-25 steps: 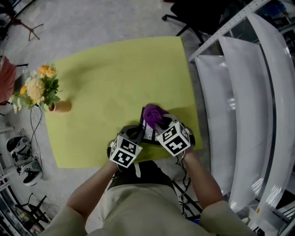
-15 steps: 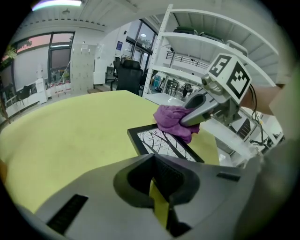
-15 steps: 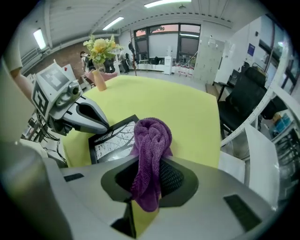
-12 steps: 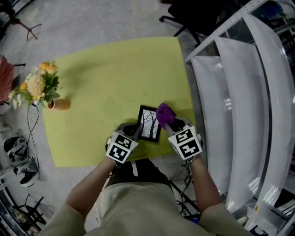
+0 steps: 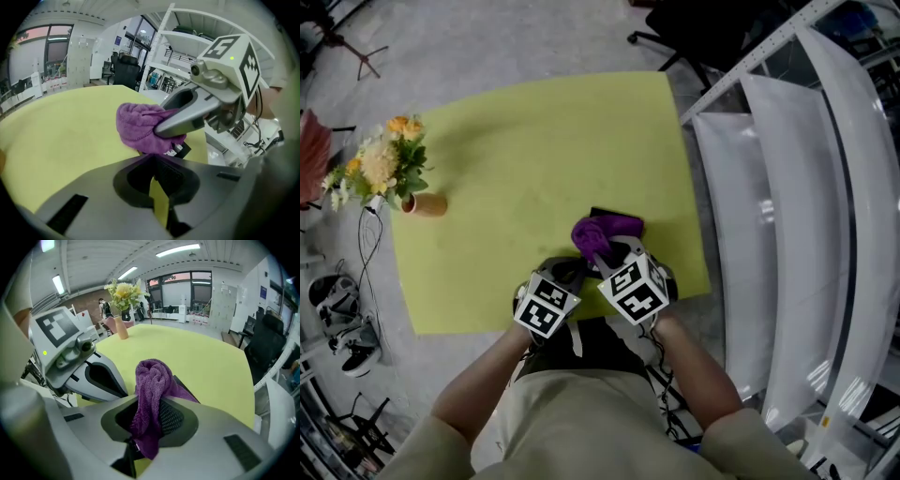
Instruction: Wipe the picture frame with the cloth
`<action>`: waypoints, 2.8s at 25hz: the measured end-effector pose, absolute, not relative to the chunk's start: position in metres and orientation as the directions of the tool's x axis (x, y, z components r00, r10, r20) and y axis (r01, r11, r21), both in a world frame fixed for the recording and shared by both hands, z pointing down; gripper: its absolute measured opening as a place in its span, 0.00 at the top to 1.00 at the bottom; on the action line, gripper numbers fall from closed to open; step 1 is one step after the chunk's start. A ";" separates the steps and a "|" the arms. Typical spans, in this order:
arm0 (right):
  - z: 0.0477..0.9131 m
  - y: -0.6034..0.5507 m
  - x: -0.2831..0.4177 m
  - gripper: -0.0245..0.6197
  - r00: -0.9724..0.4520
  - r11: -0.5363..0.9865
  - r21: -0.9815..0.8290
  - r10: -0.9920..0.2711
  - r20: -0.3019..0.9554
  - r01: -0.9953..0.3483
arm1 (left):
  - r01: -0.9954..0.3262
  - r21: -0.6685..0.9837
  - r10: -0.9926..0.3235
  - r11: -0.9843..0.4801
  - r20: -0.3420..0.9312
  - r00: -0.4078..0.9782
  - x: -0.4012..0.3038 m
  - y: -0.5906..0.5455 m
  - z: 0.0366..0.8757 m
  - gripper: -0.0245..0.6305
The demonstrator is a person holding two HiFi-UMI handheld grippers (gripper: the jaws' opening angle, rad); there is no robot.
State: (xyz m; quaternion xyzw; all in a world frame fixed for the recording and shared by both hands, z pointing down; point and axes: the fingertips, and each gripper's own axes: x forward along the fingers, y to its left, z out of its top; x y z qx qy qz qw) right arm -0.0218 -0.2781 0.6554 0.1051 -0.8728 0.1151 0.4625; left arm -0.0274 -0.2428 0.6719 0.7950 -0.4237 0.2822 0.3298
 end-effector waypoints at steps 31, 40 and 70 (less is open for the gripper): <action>0.651 -0.241 -0.012 0.83 -0.527 0.927 -0.106 -0.108 0.843 -0.359 | -0.824 0.338 -0.429 -0.454 0.728 0.535 -0.024 -0.217 0.676 0.95; 0.674 -0.228 0.024 0.83 -0.440 0.917 -0.066 -0.124 0.889 -0.393 | -0.819 0.357 -0.449 -0.449 0.702 0.552 -0.025 -0.220 0.678 0.95; 0.374 -0.279 0.035 0.83 -0.691 0.749 0.011 -0.616 0.378 -0.662 | -0.928 0.133 -0.849 -0.347 0.376 0.371 -0.127 -0.241 0.413 0.95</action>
